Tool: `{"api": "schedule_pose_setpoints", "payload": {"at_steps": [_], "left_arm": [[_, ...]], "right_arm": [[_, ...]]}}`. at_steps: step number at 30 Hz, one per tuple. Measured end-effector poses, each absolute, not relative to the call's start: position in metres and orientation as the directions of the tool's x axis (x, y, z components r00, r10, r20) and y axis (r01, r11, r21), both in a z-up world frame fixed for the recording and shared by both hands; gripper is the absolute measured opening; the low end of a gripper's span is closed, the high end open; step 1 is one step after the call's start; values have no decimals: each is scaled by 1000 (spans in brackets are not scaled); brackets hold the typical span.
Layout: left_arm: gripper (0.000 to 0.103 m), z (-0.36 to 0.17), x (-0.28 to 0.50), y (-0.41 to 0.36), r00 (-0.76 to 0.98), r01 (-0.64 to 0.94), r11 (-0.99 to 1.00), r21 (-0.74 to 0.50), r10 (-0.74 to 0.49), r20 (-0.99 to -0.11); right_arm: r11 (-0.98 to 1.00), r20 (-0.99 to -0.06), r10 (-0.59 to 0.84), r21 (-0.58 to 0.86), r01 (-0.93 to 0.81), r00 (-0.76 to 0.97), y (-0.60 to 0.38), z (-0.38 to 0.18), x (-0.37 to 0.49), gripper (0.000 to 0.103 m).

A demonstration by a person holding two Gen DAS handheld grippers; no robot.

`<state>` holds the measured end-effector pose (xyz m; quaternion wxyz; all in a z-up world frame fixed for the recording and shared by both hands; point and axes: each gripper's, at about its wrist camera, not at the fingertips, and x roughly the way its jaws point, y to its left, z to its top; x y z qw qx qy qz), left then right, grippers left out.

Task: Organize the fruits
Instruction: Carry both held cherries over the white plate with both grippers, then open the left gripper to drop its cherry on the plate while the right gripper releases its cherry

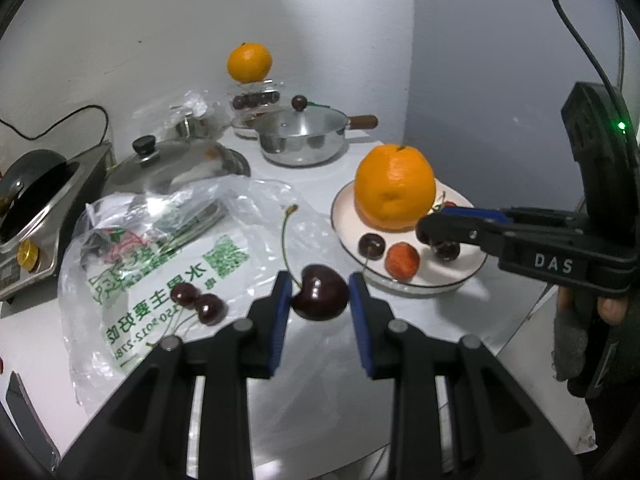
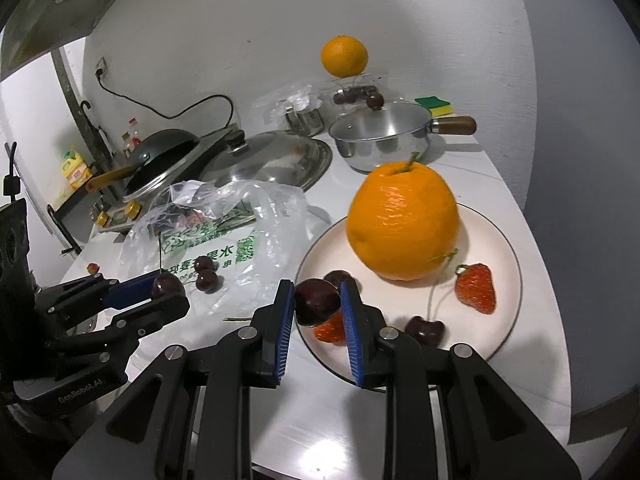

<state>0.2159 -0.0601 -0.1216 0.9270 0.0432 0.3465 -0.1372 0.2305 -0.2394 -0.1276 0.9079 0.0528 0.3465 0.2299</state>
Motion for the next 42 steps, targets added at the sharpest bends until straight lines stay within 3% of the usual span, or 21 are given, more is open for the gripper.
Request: {"api": "schedule_pose_setpoints", "payload": {"at_steps": [42], "left_arm": [[30, -142, 244, -145, 650, 394, 919, -16, -291, -702]], "right_arm": [[924, -622, 383, 266, -276, 682, -321, -150, 238, 26]]}}
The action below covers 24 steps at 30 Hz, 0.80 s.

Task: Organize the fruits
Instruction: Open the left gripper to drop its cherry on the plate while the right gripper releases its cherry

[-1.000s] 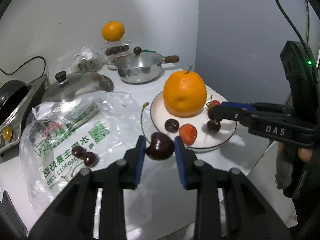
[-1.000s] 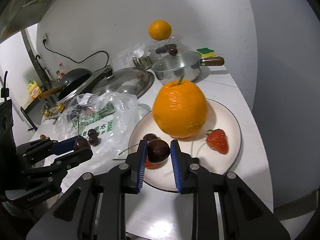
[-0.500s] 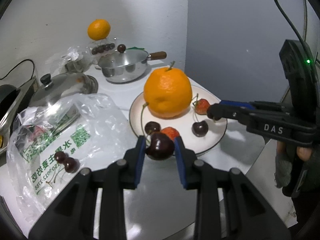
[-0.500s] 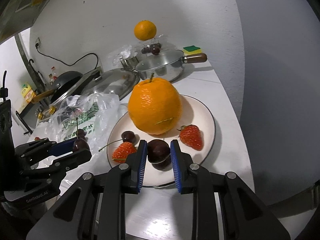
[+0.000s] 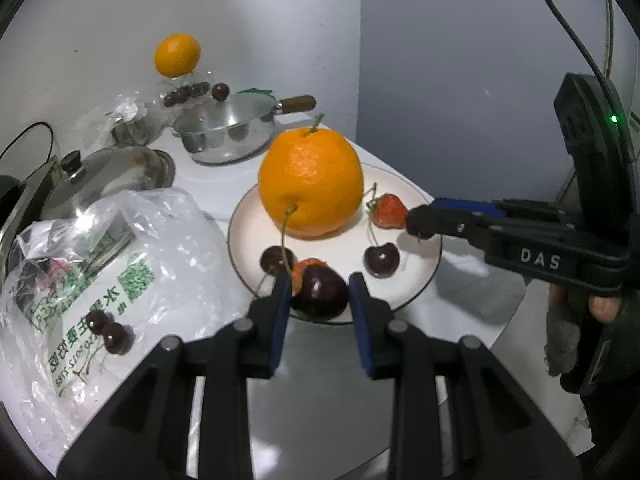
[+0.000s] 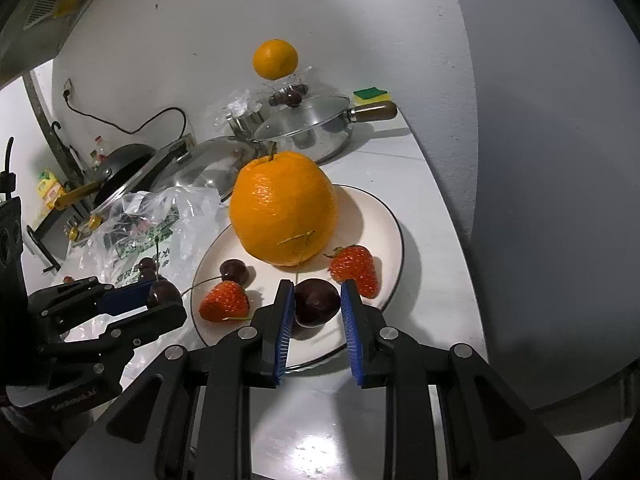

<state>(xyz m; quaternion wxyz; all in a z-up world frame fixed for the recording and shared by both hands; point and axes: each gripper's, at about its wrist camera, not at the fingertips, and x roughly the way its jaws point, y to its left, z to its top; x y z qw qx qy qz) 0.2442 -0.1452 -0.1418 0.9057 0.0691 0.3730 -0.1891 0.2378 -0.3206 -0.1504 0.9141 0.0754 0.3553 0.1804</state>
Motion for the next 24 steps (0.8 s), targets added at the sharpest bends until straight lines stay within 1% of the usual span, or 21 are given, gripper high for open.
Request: {"api": "schedule_pose_setpoints", "payload": {"at_steps": [24], "left_arm": [[30, -160, 263, -177, 596, 438, 898, -34, -318, -738]], "right_arm": [[927, -635, 374, 245, -283, 675, -325, -159, 244, 26]]}}
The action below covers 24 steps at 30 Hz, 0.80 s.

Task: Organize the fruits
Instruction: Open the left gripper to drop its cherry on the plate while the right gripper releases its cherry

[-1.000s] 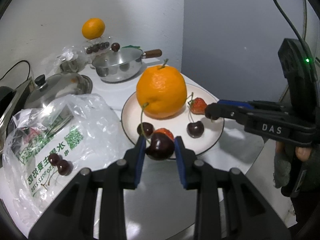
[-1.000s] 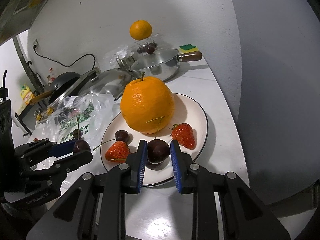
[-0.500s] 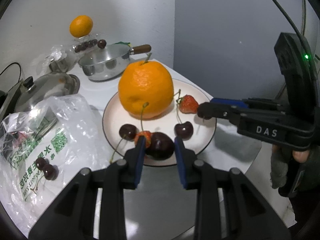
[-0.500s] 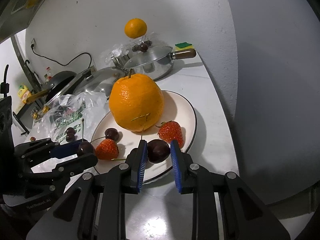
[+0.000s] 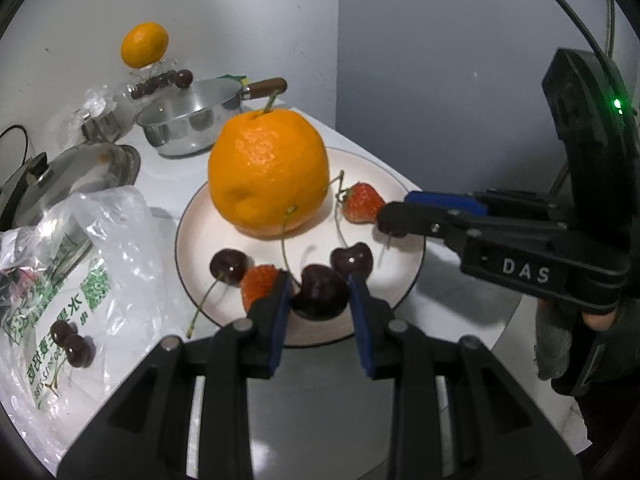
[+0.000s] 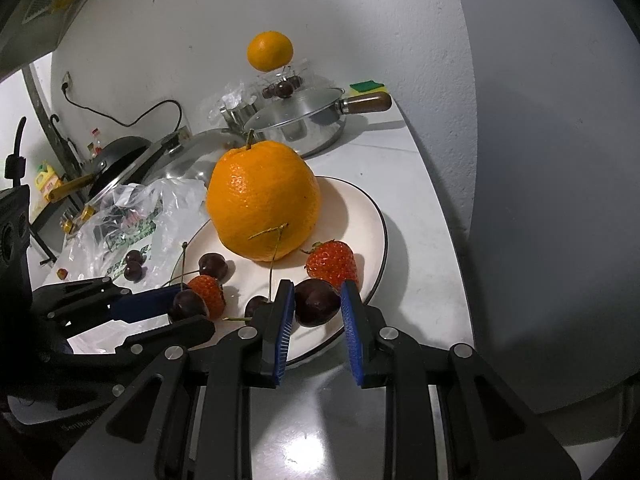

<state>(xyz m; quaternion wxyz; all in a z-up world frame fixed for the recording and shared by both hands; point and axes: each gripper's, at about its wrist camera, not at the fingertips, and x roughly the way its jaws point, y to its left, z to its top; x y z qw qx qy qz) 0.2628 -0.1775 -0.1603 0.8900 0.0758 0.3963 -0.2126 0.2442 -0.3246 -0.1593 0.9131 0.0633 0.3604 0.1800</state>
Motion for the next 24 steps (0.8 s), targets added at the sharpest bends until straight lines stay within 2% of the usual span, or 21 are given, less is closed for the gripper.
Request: {"api": "schedule_pose_setpoints", "payload": {"at_steps": [12, 13, 22, 24], "left_arm": [[32, -163, 266, -178, 581, 437, 898, -43, -318, -749], [36, -162, 265, -178, 582, 436, 899, -44, -319, -748], [39, -155, 258, -170, 601, 429, 902, -46, -324, -730], [45, -152, 256, -168, 607, 428, 903, -46, -325, -725]], "right_arm": [[934, -644, 355, 223, -278, 678, -321, -160, 246, 26], [935, -645, 354, 222, -278, 677, -321, -160, 246, 27], [937, -646, 347, 213, -276, 680, -318, -158, 245, 28], [938, -644, 345, 210, -276, 683, -316, -156, 244, 28]]}}
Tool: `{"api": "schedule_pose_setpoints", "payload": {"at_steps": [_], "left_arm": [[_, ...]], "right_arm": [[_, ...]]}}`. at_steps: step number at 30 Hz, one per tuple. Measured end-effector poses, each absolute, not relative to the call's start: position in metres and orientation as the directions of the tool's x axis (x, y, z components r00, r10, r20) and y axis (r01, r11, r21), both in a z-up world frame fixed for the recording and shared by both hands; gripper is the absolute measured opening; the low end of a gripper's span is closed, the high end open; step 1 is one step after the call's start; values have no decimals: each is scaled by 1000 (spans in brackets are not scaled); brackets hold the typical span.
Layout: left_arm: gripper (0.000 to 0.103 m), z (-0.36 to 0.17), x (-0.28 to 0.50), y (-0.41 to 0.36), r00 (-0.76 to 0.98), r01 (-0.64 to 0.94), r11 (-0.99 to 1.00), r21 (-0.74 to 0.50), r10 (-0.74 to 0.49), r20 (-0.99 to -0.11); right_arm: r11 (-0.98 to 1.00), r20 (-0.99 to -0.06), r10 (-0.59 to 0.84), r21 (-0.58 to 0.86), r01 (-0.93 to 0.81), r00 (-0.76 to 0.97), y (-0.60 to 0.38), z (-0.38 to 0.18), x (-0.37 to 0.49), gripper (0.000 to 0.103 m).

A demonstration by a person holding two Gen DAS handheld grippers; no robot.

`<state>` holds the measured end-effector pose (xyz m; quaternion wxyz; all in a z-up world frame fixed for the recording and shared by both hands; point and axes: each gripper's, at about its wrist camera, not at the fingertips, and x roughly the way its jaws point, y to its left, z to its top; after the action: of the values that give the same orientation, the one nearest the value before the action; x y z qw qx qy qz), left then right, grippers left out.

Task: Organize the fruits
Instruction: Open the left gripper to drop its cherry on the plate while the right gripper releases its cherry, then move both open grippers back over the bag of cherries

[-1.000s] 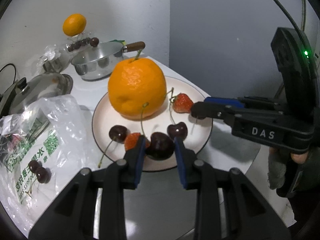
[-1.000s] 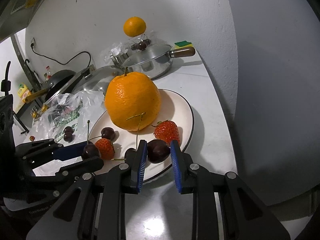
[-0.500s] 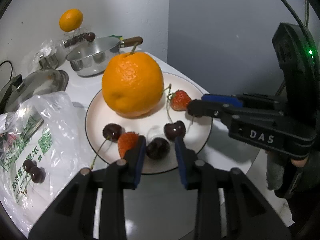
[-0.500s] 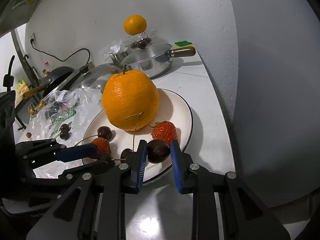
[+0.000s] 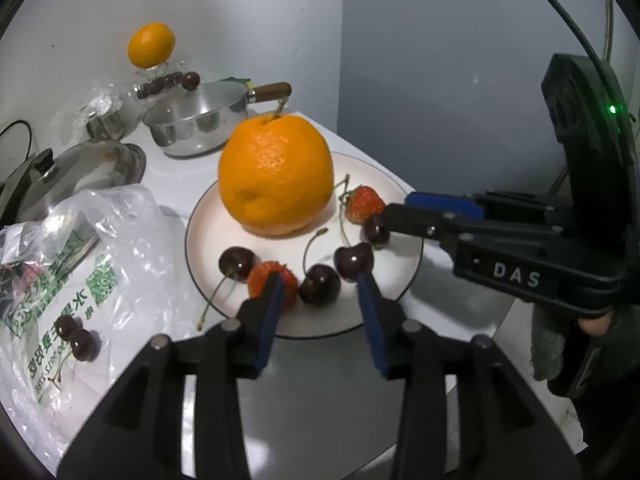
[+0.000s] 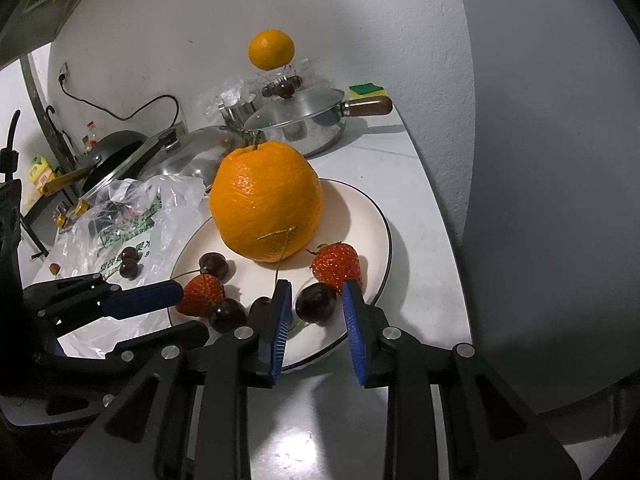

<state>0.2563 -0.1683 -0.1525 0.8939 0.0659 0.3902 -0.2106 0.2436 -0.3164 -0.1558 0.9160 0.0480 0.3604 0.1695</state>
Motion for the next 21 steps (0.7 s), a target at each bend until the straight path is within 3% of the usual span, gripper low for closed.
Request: {"api": "schedule_pose_setpoints", "payload": {"at_steps": [2, 8, 10, 21], "left_arm": [[53, -150, 254, -165, 616, 421, 906, -51, -326, -717], [53, -144, 248, -156, 631, 406, 912, -56, -324, -704], [53, -142, 246, -152, 637, 400, 915, -58, -323, -700], [53, -135, 237, -127, 661, 364, 929, -74, -313, -682]], "right_arm": [[939, -642, 343, 206, -277, 685, -315, -154, 242, 28], [940, -641, 338, 193, -281, 690, -309, -149, 237, 29], [940, -639, 337, 190, -283, 692, -307, -147, 235, 38], [939, -635, 334, 164, -301, 696, -290, -137, 225, 38]]}}
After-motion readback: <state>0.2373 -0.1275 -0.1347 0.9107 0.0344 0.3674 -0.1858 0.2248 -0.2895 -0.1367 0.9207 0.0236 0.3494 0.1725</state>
